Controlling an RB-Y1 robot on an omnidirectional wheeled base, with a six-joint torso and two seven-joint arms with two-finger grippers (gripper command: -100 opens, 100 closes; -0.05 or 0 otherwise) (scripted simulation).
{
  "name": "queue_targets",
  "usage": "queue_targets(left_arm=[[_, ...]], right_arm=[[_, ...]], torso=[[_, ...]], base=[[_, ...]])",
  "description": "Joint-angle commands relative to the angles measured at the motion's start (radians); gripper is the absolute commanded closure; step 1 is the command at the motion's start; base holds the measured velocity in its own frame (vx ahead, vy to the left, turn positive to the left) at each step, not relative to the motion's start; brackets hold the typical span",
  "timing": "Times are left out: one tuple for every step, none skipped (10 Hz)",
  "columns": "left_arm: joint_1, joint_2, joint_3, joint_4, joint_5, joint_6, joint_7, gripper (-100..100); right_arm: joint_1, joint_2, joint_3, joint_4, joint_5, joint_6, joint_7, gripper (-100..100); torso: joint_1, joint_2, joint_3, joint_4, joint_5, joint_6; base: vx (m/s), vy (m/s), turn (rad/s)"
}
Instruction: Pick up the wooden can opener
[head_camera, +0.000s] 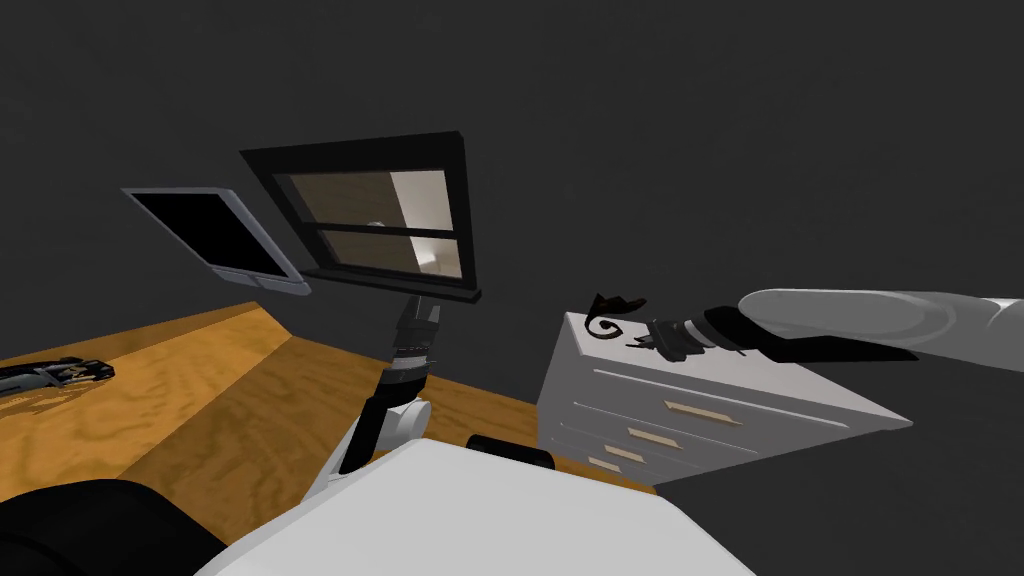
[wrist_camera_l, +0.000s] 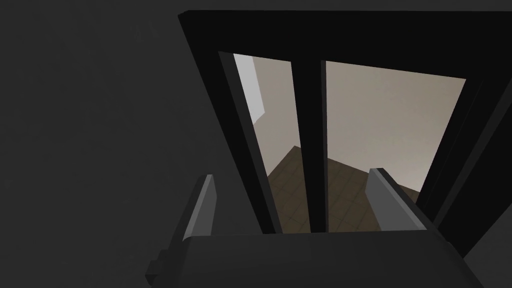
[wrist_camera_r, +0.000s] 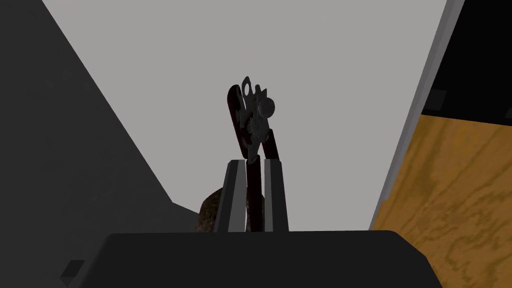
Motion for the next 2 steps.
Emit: queue_targets(left_arm=[[0.0,0.0,0.0,0.0,0.0,0.0,0.0,0],[0.0,0.0,0.0,0.0,0.0,0.0,0.0,0]], right_arm=[[0.0,0.0,0.0,0.0,0.0,0.0,0.0,100],[0.002,-0.001,-0.004,0.0,0.0,0.001,-0.002,0]], torso=[[0.0,0.0,0.0,0.0,0.0,0.0],[0.001,0.0,0.0,0.0,0.0,0.0]], base=[[0.002,-0.011,0.0],[0.0,0.0,0.0]])
